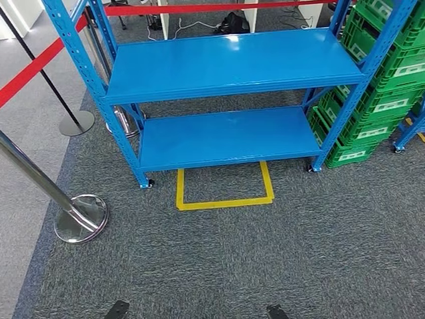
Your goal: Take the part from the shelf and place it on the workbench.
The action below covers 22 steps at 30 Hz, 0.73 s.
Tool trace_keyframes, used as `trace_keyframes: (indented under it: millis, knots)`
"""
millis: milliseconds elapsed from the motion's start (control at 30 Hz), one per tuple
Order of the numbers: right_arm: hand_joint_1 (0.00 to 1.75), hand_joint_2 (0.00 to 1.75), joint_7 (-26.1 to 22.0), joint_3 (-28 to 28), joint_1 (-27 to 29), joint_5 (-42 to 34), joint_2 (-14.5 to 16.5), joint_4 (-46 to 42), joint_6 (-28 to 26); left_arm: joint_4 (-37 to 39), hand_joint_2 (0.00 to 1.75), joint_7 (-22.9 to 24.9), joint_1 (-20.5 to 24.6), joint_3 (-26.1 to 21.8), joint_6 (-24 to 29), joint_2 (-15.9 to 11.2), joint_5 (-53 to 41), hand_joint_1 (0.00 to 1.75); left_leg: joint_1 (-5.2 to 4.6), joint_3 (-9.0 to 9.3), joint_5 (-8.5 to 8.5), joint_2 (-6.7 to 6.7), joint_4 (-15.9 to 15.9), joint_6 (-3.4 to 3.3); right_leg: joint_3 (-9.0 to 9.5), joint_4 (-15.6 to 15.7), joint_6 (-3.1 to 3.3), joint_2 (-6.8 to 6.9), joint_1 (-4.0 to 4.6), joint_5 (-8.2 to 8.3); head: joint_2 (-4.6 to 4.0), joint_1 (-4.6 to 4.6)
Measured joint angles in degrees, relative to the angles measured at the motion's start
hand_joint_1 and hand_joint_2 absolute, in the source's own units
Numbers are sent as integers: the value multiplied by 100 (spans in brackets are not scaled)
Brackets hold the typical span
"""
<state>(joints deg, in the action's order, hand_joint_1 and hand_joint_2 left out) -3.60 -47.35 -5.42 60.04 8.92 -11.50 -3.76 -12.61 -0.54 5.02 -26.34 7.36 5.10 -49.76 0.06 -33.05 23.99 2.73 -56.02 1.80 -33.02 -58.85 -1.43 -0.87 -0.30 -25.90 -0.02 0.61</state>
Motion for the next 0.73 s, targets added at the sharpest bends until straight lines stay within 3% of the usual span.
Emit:
trace_keyframes:
  millis: [67, 200, 233, 367, 467, 600, 733]
  knots:
    - [0, 0, 3, -1, 0, 0, 0, 0, 0, 0, 0, 1, 0, 0, 3, 1, -3, 0, 0, 0, 0, 0, 0, 0, 0, 0, 0, 0, 0, 0, 0, -1]
    - [0, 0, 5, -1, 0, 0, 0, 0, -2, 0, 175, 9, -1, -1, 5, 2, -11, 0, 0, 0, 0, 0, 0, 0, 0, 0, 0, 0, 0, 0, 0, -1]
    - [0, 0, 5, -3, 0, -9, 0, 0, 2, 0, 175, 30, -1, -1, -6, 2, -28, 0, 0, 0, 0, 0, 0, 0, 0, 0, 0, 0, 0, 0, 0, -1]
    - [0, 175, -4, -58, -2, -103, 0, 0, 53, 0, 0, 91, -6, -1, -97, 3, -103, 0, 0, 0, 0, 0, 0, -1, 0, 0, 0, 0, 0, 0, 0, -1]
    - [0, 175, 20, -95, -3, -90, 0, 0, 6, 0, 0, 23, -5, -5, -154, 4, -109, 0, 0, 0, 1, 0, 0, -1, 0, 0, 0, 0, 0, 0, 0, -1]
    - [0, 0, -39, -102, -5, -18, 0, 0, -79, 0, 0, -12, -2, -31, -124, 9, -134, 0, 0, 0, 1, 0, 0, -1, -1, 0, 0, 0, 0, 0, 0, 0]
    - [0, 0, -72, -104, -13, -15, 0, 0, -85, 0, 0, -16, -4, -48, -111, 13, -154, 0, 0, 0, 1, 0, 0, -1, -1, 0, 0, 0, 0, 0, 0, -1]
